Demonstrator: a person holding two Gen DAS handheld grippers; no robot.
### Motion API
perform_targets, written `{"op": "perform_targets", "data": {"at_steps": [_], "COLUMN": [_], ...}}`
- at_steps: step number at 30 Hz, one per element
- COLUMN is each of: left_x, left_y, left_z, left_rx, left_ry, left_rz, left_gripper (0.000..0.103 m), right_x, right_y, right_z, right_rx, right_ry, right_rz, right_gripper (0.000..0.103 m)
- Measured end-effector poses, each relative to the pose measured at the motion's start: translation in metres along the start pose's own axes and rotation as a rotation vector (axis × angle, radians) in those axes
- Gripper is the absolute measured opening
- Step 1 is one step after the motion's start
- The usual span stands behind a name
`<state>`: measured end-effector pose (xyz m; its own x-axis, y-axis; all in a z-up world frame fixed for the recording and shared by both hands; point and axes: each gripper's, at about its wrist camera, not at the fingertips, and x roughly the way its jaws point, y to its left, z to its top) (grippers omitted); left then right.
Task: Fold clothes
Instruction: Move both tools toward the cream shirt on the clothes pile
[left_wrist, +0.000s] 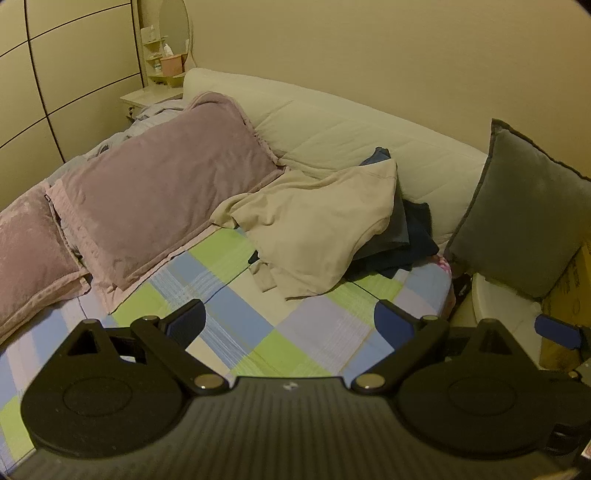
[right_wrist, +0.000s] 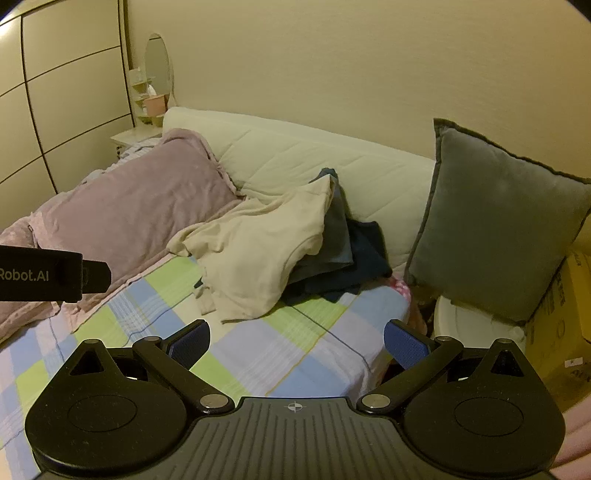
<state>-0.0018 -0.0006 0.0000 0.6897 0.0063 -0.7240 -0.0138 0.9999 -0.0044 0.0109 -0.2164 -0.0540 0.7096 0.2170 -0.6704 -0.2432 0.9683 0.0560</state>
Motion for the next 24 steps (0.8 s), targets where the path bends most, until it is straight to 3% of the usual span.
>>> {"op": "perform_targets", "data": {"at_steps": [5,15,24], "left_x": [-0.003,-0.004,0.002], "left_y": [-0.001,-0.032,-0.033], "left_z": [-0.004,-0.006,0.002], "left_rx": [-0.017,-0.001,0.022], "left_ry": [-0.014,-0.010,-0.015], "left_rz": [-0.006,0.048,0.030], "left_gripper": [0.097,0.097,0.097], "right_x": [0.002,-0.006,-0.015], "right_y": [-0.027,-0.014,-0.006], "right_z": [0.004,0.008,0.009], "right_rx": [-0.018,0.016,0.064], "right_ry": [0.001,-0.016,-0.033], "right_rz": [-0.019,-0.044,-0.073], "right_gripper": [0.103,0.103,0.103]}}
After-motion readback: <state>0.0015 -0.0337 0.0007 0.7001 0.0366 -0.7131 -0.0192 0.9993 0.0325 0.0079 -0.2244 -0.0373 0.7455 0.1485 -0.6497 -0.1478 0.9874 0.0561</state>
